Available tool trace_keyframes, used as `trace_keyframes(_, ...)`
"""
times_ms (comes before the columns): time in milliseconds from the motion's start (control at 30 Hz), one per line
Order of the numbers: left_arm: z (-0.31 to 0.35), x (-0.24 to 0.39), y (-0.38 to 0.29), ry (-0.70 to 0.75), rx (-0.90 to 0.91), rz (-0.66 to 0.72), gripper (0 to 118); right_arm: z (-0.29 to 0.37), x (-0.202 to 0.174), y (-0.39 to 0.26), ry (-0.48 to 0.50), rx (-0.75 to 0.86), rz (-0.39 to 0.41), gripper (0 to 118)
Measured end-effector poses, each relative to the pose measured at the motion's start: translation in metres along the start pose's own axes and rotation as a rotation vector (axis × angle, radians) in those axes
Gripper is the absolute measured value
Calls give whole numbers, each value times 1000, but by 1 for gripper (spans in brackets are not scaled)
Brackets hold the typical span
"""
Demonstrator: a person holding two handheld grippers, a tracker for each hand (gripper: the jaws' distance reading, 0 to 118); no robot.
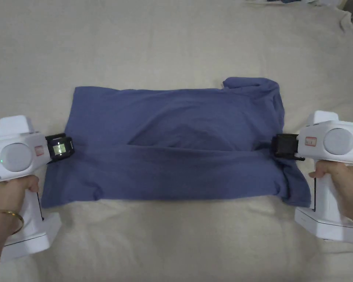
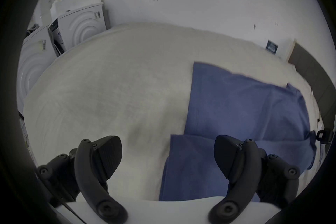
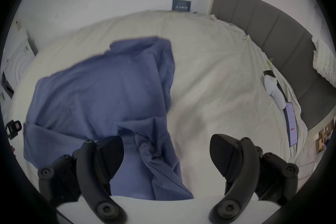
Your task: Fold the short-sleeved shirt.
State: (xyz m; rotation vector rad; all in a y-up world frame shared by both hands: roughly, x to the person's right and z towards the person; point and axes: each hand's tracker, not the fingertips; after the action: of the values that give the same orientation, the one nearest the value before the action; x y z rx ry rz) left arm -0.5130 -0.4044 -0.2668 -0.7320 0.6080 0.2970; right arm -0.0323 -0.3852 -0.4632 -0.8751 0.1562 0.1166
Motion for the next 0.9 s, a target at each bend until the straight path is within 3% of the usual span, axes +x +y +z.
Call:
trace_keyframes(267,97,-9,-2,-98,197,-53,114,114,10,-28,57,312,75,99)
trace_keyframes(433,141,-6,-40,-85,318,-87,109,163,14,-76,78,419,29,99)
trace_keyframes(467,148,-5,-48,-90,330,-88,103,170,14,-86,87,444,17,99)
trace_keyframes(500,154,-5,-54,-95,334,-97,86,176,15,-94,87,464,10,99)
trace_keyframes(600,167,-2,-76,-124,331,-116,69,189,18,-114,82,480,9,99)
trace_keyframes(667,175,-1,-90,-140,319,-107,23,197,20,-125,92,476,9,97)
trace_keyframes(700,178,-1,-96,-138,317,-103,5,201,21,-131,107,479,3,85)
trace_keyframes(733,181,-1,-101,-142,315,-105,0,202,22,-133,114,477,2,67)
trace_keyframes(767,184,0,-106,-150,310,-115,0,203,21,-137,113,481,0,40)
trace_keyframes(800,184,1,-109,-155,303,-123,0,204,20,-140,96,489,-2,4)
trace_keyframes(900,192,4,-119,-166,306,-138,0,207,23,-147,119,495,-3,0)
